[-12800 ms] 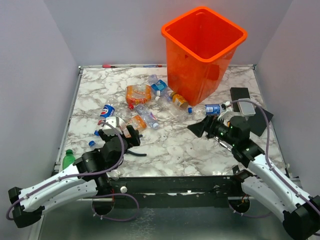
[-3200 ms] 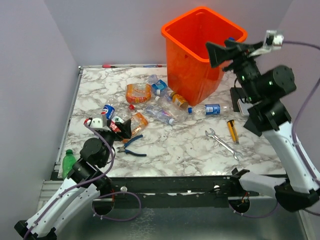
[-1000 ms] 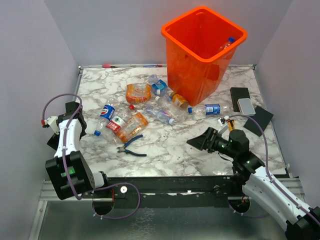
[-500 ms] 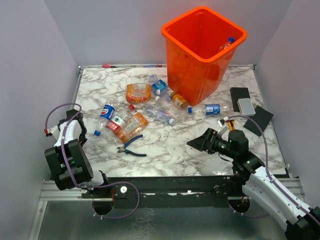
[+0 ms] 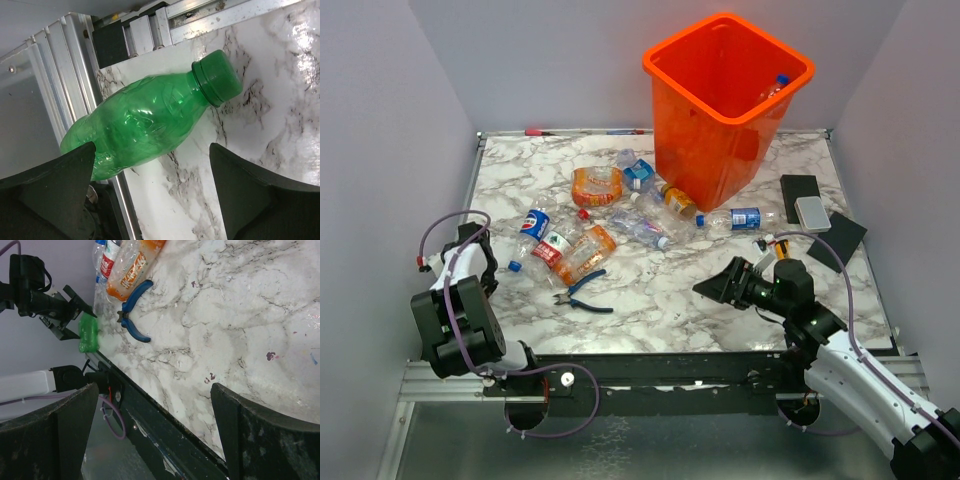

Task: Put the plastic bottles in the bin
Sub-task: Pick up the plastic bottle at the center of the board.

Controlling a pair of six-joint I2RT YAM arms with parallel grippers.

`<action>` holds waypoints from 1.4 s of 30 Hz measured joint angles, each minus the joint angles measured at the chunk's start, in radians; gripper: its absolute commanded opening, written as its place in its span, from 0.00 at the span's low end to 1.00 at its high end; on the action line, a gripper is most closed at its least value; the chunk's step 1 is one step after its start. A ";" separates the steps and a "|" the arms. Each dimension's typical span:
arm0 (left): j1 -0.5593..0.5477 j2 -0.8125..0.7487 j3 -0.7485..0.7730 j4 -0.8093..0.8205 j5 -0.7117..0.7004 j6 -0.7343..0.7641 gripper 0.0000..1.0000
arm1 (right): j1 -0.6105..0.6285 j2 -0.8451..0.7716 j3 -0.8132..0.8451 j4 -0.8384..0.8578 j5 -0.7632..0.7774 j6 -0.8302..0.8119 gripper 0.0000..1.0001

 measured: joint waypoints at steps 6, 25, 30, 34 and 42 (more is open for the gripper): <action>-0.100 0.026 -0.002 -0.007 -0.002 0.041 0.89 | 0.000 0.007 0.000 0.002 0.000 0.000 0.97; -0.376 0.081 0.309 0.179 0.174 0.036 0.99 | 0.000 0.013 0.000 0.006 0.000 0.006 0.97; -0.436 0.016 0.354 0.207 0.158 0.069 0.99 | 0.000 0.024 0.000 0.009 0.000 0.003 0.97; -0.513 0.014 0.370 0.270 0.161 0.137 0.99 | 0.000 0.022 0.000 0.006 0.001 -0.005 0.97; -0.547 0.187 0.435 0.388 0.162 0.348 0.99 | 0.000 -0.037 0.000 -0.056 0.016 -0.019 0.97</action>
